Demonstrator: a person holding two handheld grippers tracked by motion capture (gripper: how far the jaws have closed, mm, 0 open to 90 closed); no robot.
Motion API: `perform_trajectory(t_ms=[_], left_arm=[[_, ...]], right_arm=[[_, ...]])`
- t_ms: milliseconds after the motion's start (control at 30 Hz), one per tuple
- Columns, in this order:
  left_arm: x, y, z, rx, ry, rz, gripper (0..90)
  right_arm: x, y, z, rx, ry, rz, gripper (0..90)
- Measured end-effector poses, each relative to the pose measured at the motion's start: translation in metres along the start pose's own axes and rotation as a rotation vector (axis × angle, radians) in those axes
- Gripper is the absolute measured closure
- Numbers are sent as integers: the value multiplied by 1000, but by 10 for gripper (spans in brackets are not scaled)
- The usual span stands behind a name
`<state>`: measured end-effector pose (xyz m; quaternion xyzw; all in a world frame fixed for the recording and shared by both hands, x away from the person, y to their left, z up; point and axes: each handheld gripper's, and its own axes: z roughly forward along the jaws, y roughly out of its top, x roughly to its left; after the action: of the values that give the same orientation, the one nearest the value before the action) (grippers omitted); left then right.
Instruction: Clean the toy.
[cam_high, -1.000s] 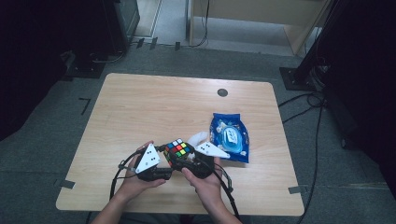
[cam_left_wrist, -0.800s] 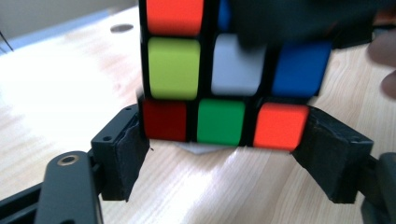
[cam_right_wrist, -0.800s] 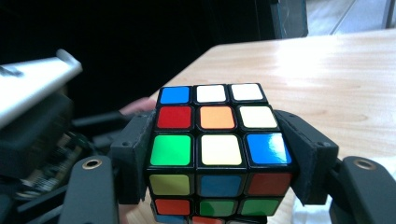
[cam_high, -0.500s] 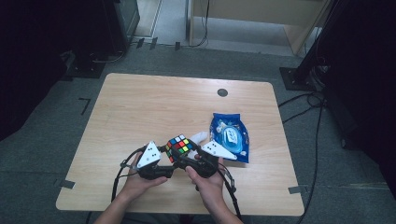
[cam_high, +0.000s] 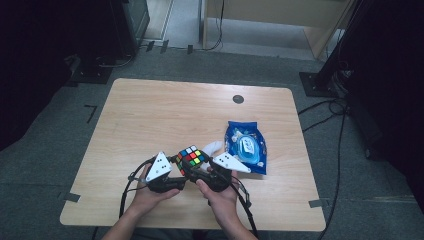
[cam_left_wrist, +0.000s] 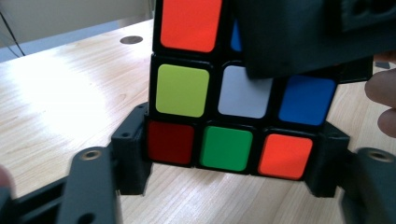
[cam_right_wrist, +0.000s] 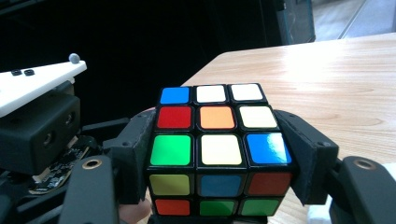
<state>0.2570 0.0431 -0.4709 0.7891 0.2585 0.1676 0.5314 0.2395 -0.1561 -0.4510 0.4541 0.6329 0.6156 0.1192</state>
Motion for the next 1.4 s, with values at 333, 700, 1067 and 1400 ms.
perform_trajectory(t_ms=[333, 700, 1067, 1400], left_arm=[[-3, 0, 3, 12, 20, 9, 330], [-2, -3, 3, 26, 24, 53, 329], [25, -5, -12, 21, 83, 0, 336], [50, -7, -29, -3, 136, -61, 337]], right_arm=[[4, -3, 0, -12, -41, -28, 349], [5, -8, 5, 30, -20, -17, 347], [-1, 12, -8, -39, 4, -58, 301], [-55, 3, -1, 219, -210, -154, 594]])
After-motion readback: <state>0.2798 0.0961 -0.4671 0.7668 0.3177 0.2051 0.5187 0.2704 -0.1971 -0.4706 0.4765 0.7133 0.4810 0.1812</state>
